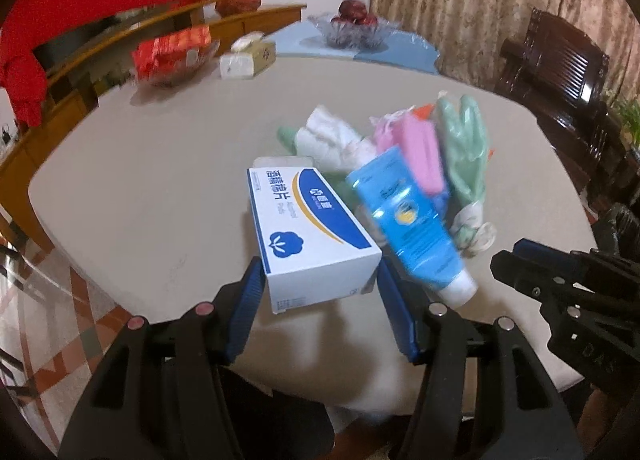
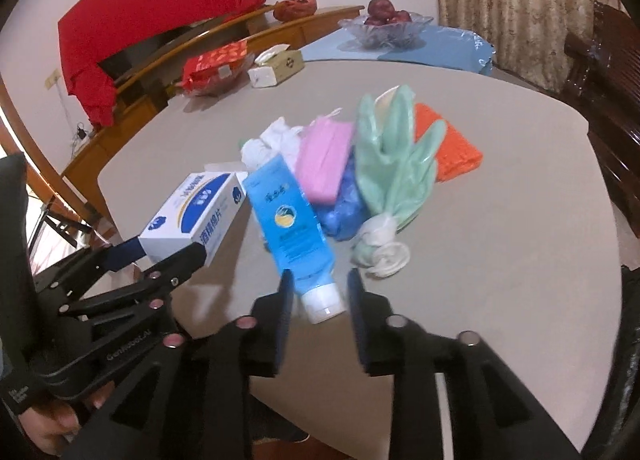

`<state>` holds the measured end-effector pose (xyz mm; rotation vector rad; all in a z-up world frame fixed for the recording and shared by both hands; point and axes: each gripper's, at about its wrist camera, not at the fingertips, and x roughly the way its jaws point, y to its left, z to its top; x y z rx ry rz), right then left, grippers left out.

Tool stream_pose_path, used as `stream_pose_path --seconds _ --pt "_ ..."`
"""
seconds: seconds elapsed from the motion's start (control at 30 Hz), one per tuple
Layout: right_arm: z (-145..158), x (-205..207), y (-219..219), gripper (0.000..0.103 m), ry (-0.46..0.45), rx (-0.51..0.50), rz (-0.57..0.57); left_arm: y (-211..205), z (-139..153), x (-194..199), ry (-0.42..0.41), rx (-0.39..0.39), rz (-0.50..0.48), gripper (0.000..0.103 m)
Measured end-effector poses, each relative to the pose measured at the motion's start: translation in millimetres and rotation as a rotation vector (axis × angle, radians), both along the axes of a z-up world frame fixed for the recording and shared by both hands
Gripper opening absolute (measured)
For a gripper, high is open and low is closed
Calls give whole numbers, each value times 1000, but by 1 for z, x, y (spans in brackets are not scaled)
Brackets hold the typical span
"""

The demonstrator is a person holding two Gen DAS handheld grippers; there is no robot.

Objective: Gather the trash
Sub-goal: 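Grasp the blue hand-cream tube by its cap with the right tool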

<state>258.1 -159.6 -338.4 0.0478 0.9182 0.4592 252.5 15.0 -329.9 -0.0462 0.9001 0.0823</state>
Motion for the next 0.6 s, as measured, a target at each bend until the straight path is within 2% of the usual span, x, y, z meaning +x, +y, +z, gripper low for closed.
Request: stream_pose_path --seconds 0.17,0.3,0.5,0.57,0.6 --pt "-15 4 16 30 15 -20 19 14 -23 7 70 -40 37 56" --pt "-32 9 23 32 36 -48 25 20 -46 14 157 -91 53 55" --pt "-47 16 27 39 48 -99 35 21 -48 17 168 -97 53 55" --pt "-50 18 28 39 54 -105 41 21 -48 17 170 -91 50 55" --pt "-51 19 28 34 62 -104 43 21 -48 17 171 -88 49 55"
